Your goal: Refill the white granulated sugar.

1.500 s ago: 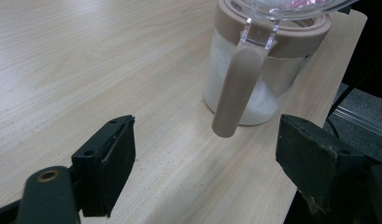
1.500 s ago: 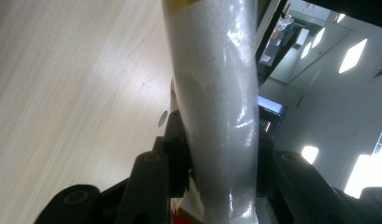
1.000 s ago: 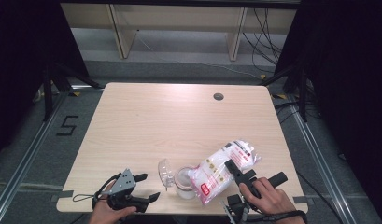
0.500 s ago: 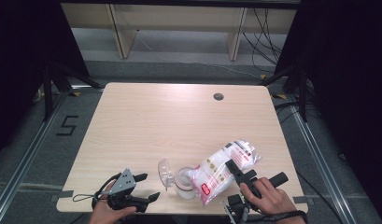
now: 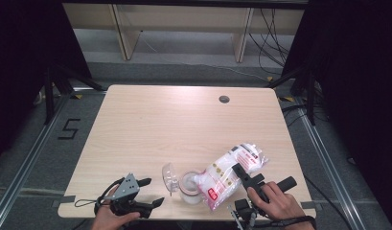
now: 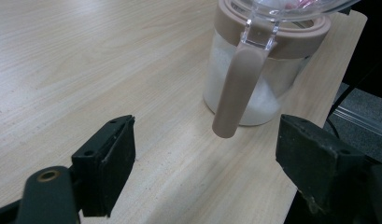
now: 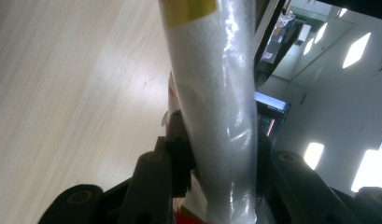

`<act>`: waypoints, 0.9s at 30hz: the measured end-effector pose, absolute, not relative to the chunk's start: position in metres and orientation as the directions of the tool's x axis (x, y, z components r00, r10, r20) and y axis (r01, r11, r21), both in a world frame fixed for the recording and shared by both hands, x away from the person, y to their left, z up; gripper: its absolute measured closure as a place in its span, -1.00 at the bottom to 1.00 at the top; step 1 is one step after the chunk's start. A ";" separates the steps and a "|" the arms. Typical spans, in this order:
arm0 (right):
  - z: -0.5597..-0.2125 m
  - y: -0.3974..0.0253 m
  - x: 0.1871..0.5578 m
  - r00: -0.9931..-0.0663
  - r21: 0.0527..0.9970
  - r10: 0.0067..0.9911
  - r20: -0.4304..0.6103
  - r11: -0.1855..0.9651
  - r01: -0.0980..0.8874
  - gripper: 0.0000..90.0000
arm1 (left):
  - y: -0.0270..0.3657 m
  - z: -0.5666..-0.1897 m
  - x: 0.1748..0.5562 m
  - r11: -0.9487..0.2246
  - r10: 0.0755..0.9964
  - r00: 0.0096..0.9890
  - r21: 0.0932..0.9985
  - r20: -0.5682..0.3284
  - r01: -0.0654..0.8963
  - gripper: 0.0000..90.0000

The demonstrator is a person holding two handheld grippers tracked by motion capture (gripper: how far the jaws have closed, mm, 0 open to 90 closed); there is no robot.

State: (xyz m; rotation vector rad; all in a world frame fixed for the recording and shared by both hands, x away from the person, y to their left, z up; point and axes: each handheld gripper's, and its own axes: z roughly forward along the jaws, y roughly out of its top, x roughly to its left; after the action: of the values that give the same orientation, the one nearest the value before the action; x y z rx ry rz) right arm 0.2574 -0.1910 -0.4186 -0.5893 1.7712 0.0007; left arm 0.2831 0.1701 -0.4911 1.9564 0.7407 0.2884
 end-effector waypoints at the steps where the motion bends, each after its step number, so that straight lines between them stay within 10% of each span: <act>1: -0.419 -0.192 0.258 -0.160 -0.295 -0.380 -0.911 0.872 -0.390 0.58 | 0.170 -0.491 0.283 -0.330 0.612 0.783 0.866 -0.107 0.377 -0.56; 27: -0.419 -0.195 0.260 -0.254 -0.190 -0.304 -0.918 0.901 -0.390 0.64 | 0.170 -0.491 0.283 -0.329 0.608 0.786 0.867 -0.110 0.375 -0.56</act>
State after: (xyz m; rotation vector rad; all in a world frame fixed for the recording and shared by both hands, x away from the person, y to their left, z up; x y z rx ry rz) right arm 0.2605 -0.1947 -0.4192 -0.5150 1.8562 0.0891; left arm 0.2830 0.1702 -0.4910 1.9564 0.7397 0.2867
